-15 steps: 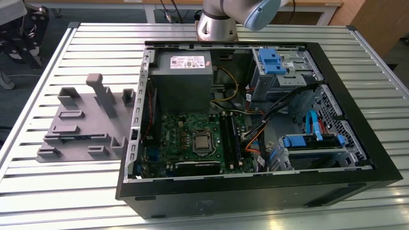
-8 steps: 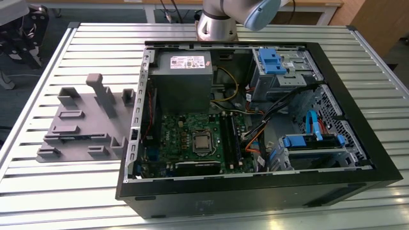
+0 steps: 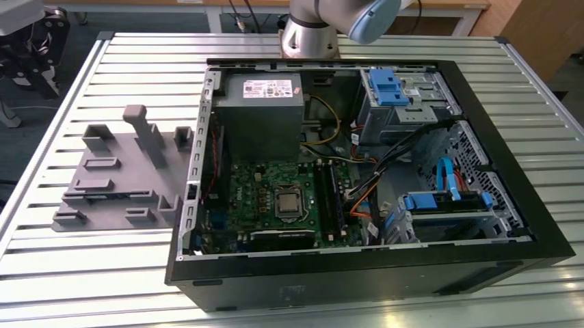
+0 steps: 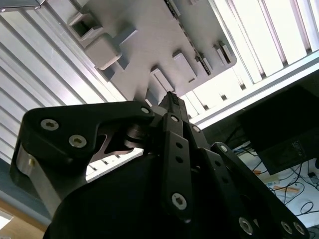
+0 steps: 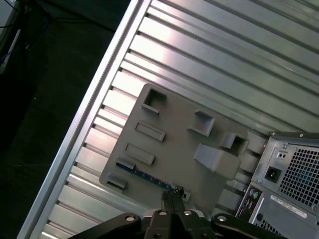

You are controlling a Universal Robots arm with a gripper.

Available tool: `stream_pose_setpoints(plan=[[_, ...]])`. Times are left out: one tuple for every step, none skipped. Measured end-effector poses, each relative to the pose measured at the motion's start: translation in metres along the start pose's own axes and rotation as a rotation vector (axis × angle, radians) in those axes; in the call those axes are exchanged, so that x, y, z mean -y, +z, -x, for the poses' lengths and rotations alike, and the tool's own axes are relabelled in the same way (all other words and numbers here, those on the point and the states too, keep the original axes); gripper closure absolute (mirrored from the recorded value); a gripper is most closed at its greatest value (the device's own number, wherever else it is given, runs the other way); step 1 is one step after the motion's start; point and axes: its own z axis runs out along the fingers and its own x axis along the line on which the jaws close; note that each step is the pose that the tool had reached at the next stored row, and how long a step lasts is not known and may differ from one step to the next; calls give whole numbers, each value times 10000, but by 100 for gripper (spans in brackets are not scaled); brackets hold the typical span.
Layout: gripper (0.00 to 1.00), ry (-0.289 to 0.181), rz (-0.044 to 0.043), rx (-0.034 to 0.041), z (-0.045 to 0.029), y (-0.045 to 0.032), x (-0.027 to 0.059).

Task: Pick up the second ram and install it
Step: 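Pick up the second ram and move it above second insertion slot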

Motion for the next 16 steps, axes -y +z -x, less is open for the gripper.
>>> stream_pose_setpoints(plan=[[89, -49, 1, -3, 0, 0, 1], [89, -97, 2, -5, -1, -1, 1], [89, -145, 4, -8, -1, -1, 2], [89, -194, 5, -9, -1, 0, 3], [89, -242, 6, -11, -2, 0, 4], [89, -290, 7, -14, -2, -1, 5], [89, -340, 8, -16, -2, -1, 6], [89, -384, 10, -18, -3, -1, 7], [89, -427, 10, -20, -3, -1, 8], [89, -470, 11, -21, -4, -1, 9], [89, -513, 12, -23, -4, -1, 10], [89, -556, 14, -25, -5, -1, 11], [89, -600, 15, -27, -5, -1, 12], [89, -645, 16, -29, -6, -1, 13], [89, -687, 17, -31, -6, -1, 14], [89, -728, 18, -33, -7, -1, 15]])
